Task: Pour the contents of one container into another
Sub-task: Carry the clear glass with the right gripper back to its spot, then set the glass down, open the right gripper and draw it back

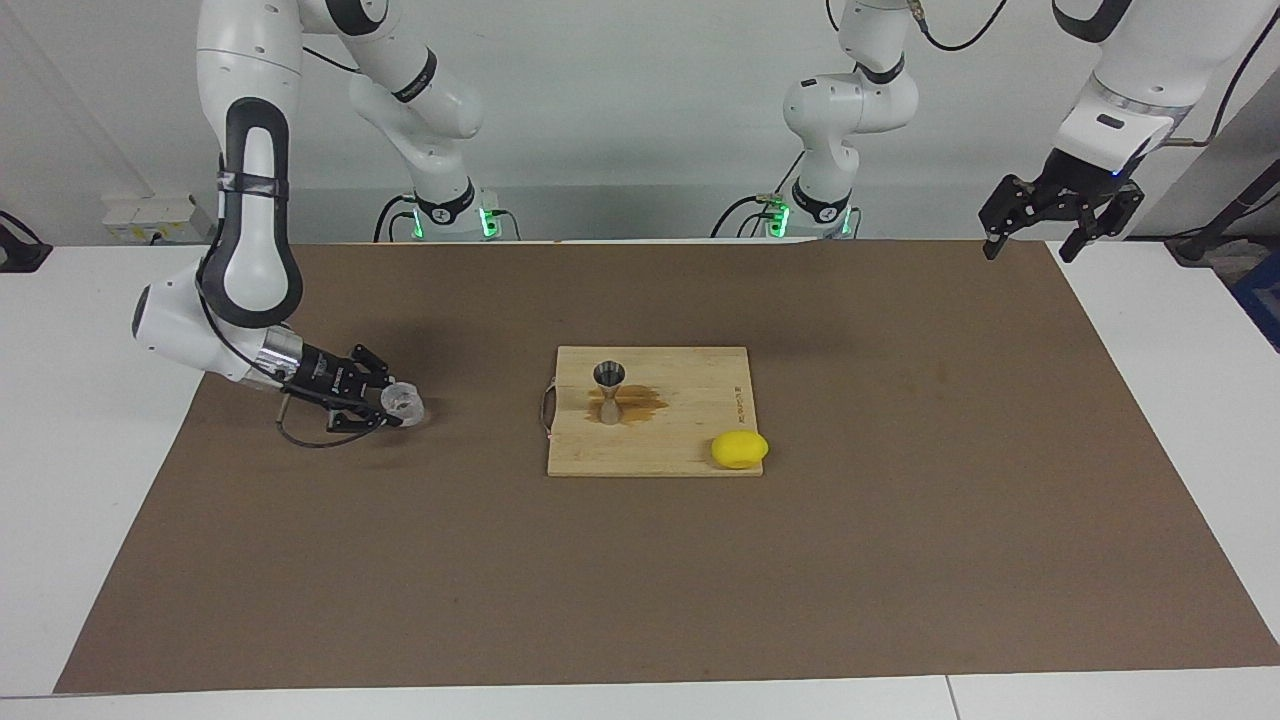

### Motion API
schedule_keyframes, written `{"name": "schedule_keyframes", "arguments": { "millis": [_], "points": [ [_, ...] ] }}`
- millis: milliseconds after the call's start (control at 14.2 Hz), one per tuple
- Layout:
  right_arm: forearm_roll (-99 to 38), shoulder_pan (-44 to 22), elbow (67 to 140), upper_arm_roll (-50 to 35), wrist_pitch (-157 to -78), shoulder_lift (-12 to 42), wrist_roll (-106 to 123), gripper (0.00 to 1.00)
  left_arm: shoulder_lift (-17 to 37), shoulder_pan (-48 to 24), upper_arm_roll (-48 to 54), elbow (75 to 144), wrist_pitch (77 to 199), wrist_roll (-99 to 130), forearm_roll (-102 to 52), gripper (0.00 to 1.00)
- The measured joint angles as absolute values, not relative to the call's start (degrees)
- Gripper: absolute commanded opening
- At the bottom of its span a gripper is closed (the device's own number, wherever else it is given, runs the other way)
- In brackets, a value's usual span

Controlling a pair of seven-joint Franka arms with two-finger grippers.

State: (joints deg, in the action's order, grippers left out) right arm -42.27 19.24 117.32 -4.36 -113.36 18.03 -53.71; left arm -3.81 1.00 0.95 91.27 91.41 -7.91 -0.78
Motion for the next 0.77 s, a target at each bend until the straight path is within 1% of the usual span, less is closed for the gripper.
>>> {"name": "schedule_keyframes", "arguments": {
  "millis": [141,211,282,352,422,493,633,774],
  "points": [
    [-42.4,19.8,117.7,-4.4,-113.9,18.8,-52.1,0.00,-4.0,1.0,1.1,91.2,91.4,-7.9,-0.8,1.00],
    [-43.3,20.0,118.1,-4.4,-114.1,18.8,-52.0,0.08,-4.1,1.0,1.1,91.2,91.4,-7.9,-0.8,1.00],
    [-44.7,20.3,118.5,-4.4,-114.3,18.8,-51.8,0.35,-4.1,1.0,1.2,91.2,91.4,-7.9,-0.8,1.00],
    [-45.4,20.8,118.7,-4.4,-114.4,18.7,-51.4,0.54,-4.1,1.0,1.2,91.2,91.4,-7.9,-0.8,1.00],
    [-45.7,21.4,118.9,-4.4,-114.5,18.7,-50.8,0.62,-4.1,1.0,1.2,91.2,91.4,-7.9,-0.8,1.00],
    [-45.8,21.9,119.0,-4.3,-114.6,18.5,-50.2,0.72,-4.1,1.0,1.2,91.2,91.4,-7.9,-0.8,1.00],
    [-45.8,22.5,119.3,-4.2,-114.6,17.8,-49.8,0.79,-4.1,1.0,1.2,91.3,91.2,-7.9,-0.8,1.00],
    [-45.8,22.7,119.6,-4.2,-114.6,16.4,-49.7,0.82,-4.1,1.0,1.2,91.3,91.2,-7.9,-0.8,1.00]
  ]
}}
